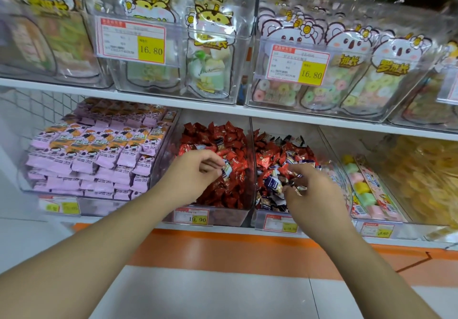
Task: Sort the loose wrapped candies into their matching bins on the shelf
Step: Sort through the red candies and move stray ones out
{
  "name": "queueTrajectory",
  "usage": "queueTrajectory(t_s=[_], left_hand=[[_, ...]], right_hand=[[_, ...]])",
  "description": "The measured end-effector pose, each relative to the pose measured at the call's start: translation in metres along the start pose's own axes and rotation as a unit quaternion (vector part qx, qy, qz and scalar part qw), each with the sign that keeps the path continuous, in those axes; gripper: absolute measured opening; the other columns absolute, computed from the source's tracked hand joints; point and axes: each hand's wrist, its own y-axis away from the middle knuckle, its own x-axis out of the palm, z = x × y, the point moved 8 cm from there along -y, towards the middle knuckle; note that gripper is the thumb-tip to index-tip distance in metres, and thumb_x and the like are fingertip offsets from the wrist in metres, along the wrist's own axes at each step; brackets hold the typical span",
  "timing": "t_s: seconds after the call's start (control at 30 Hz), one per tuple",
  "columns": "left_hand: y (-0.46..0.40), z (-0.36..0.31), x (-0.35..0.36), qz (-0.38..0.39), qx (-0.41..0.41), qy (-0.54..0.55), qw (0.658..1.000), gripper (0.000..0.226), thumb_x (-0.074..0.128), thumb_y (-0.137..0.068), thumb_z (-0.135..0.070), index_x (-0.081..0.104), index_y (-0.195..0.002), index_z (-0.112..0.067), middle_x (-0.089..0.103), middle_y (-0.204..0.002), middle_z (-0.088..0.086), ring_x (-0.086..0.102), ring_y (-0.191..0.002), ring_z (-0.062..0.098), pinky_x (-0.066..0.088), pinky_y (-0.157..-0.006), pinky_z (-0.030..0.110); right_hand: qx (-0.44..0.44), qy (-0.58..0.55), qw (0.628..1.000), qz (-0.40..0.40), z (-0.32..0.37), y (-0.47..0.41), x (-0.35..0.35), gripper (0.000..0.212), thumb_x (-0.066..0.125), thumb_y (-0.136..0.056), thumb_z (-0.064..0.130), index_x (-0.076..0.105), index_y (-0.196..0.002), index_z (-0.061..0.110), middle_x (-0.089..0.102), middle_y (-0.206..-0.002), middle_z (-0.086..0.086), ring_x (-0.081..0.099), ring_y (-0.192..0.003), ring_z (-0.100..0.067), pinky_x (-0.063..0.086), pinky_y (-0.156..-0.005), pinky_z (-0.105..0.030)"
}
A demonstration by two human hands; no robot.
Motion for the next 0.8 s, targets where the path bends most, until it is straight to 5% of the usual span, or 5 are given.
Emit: queueTrajectory(t_s=[0.13, 0.33, 0.47, 0.63, 0.8], left_hand=[[-0.027, 0.009, 0.015, 0.021, 0.005, -0.042, 0.999, 0.023, 0.07, -0.097, -0.02, 0.074, -0.119, -0.026, 0.07, -0.111, -0.014, 0.065, -0.095, -0.004, 0.047, -0.08, 0.004], [-0.041, 0.028, 0.031, 0.012, 0.004, -0.151, 0.989, 0.031, 0.08, -0.09, -0.024, 0.076, -0.12, -0.026, 0.075, -0.115, -0.005, 0.067, -0.101, 0.009, 0.053, -0.091, 0.025], [-0.039, 0.03, 0.032, 0.007, 0.01, -0.147, 0.989, 0.027, 0.079, -0.086, -0.005, 0.079, -0.103, -0.026, 0.072, -0.099, -0.011, 0.06, -0.084, -0.003, 0.046, -0.071, 0.01], [-0.028, 0.018, 0.012, -0.033, 0.021, -0.057, 0.998, 0.024, 0.087, -0.079, -0.008, 0.078, -0.091, -0.028, 0.07, -0.086, -0.015, 0.063, -0.083, -0.005, 0.049, -0.072, 0.007], [-0.013, -0.016, -0.001, 0.011, -0.011, 0.12, 0.993, 0.024, 0.088, -0.079, -0.012, 0.079, -0.097, -0.024, 0.077, -0.093, -0.003, 0.074, -0.084, 0.011, 0.058, -0.082, 0.023]], right_hand=[[-0.001, -0.014, 1.0, -0.006, -0.002, -0.005, 0.007, 0.037, 0.068, -0.094, 0.018, 0.065, -0.129, 0.027, 0.068, -0.119, 0.006, 0.062, -0.1, -0.011, 0.045, -0.083, -0.024], [-0.018, -0.036, 0.999, -0.009, -0.004, -0.011, 0.016, 0.026, 0.066, -0.092, 0.012, 0.07, -0.114, 0.025, 0.07, -0.103, 0.011, 0.064, -0.094, -0.006, 0.045, -0.075, -0.014], [-0.016, -0.041, 0.999, 0.002, -0.003, -0.011, 0.02, 0.026, 0.065, -0.093, 0.01, 0.069, -0.114, 0.024, 0.069, -0.103, 0.009, 0.063, -0.094, -0.008, 0.049, -0.081, -0.022], [-0.016, -0.039, 0.999, 0.006, 0.004, -0.01, 0.019, 0.028, 0.066, -0.093, 0.011, 0.069, -0.117, 0.026, 0.069, -0.108, 0.012, 0.063, -0.099, -0.007, 0.042, -0.075, -0.011], [-0.112, -0.09, 0.99, 0.009, 0.038, 0.002, 0.014, 0.034, 0.072, -0.095, 0.019, 0.065, -0.125, 0.031, 0.065, -0.116, 0.018, 0.059, -0.105, -0.001, 0.05, -0.095, -0.023]])
